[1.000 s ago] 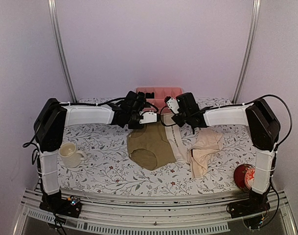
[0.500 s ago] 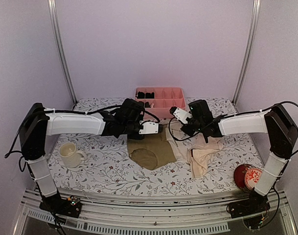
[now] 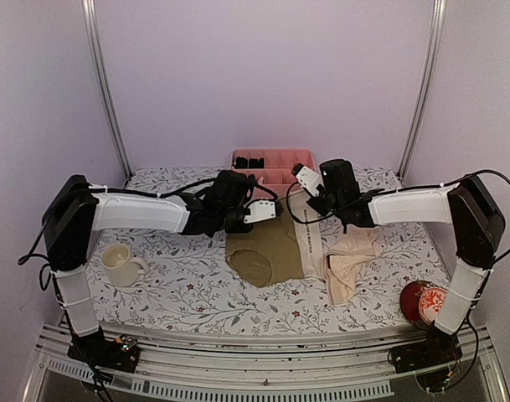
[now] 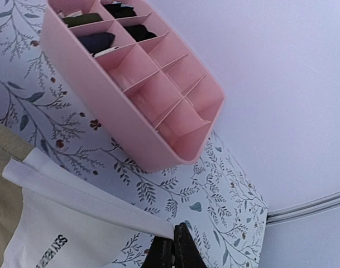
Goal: Roll the underwear
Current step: Fold the underwear at the center of the board.
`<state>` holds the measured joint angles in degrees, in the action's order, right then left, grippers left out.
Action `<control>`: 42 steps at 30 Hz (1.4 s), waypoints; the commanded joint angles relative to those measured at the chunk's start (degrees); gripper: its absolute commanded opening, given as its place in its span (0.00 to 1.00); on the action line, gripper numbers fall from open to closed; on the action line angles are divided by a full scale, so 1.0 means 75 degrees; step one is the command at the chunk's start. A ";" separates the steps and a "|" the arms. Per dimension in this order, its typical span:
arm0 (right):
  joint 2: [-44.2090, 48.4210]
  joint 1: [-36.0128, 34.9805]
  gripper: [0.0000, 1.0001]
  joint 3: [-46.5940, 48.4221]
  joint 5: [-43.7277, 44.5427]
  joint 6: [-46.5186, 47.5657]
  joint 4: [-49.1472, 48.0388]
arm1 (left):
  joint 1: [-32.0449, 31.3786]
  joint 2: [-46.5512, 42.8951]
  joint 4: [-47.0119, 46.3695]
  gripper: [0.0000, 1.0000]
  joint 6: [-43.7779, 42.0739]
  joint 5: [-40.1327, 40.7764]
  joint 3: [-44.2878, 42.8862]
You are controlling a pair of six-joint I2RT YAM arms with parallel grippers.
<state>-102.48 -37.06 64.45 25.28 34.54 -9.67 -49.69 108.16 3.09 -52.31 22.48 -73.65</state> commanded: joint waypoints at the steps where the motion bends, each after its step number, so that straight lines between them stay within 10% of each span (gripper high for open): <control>1: -0.0675 0.0286 0.02 0.0817 0.1564 0.0374 -0.0827 | 0.0505 0.0516 -0.0214 0.00 0.0123 0.1000 -0.0245; 22: -0.3324 0.0824 0.02 0.3369 0.0948 0.0884 -0.0925 | 0.1525 0.2542 -0.0603 0.00 -0.0657 0.1515 -0.2187; 42: -0.0090 0.1056 0.02 0.0140 -0.1700 0.2035 0.0515 | -0.0205 0.1293 0.2375 0.00 0.0476 -0.0261 -0.1569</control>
<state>-107.79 -31.00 67.81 13.96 47.22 -12.19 -49.84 119.15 12.64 -51.96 21.89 -86.46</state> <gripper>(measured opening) 0.021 0.014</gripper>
